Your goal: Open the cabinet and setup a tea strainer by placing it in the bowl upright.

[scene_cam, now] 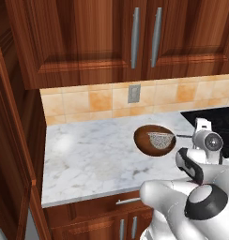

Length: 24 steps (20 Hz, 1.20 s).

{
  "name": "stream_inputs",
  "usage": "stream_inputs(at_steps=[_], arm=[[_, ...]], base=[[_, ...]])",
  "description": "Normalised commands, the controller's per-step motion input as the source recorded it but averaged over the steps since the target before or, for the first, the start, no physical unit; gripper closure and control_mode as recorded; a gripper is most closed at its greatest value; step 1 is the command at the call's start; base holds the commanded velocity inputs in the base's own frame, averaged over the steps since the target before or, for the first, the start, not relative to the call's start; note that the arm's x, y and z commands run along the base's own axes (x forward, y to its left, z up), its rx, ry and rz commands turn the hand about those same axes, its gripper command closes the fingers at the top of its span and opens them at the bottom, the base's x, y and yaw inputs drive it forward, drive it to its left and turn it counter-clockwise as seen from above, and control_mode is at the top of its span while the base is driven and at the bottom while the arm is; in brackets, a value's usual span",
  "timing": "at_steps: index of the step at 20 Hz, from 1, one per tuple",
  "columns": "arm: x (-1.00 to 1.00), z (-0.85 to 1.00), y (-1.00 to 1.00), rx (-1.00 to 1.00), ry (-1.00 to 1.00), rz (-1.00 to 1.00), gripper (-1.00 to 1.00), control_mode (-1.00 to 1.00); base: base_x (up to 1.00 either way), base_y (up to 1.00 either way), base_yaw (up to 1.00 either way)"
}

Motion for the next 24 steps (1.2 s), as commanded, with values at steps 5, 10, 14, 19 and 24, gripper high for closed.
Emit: stream_inputs(at_steps=[5,10,14,19,24], arm=[[0.22,-0.25,0.00,0.00,0.02,-0.02,1.00,-1.00],[0.24,-0.24,0.00,0.00,0.00,-0.02,1.00,-1.00],[0.25,-0.18,0.00,-0.01,-0.02,-0.02,1.00,-1.00],[0.18,-0.24,0.05,-0.06,-0.11,0.00,1.00,-1.00],[0.09,-0.31,0.05,-0.11,-0.19,0.00,1.00,-1.00]], base=[[0.00,0.00,0.00],[0.00,0.00,0.00],[0.00,0.00,0.00],[0.00,0.00,0.00],[0.00,0.00,0.00]])
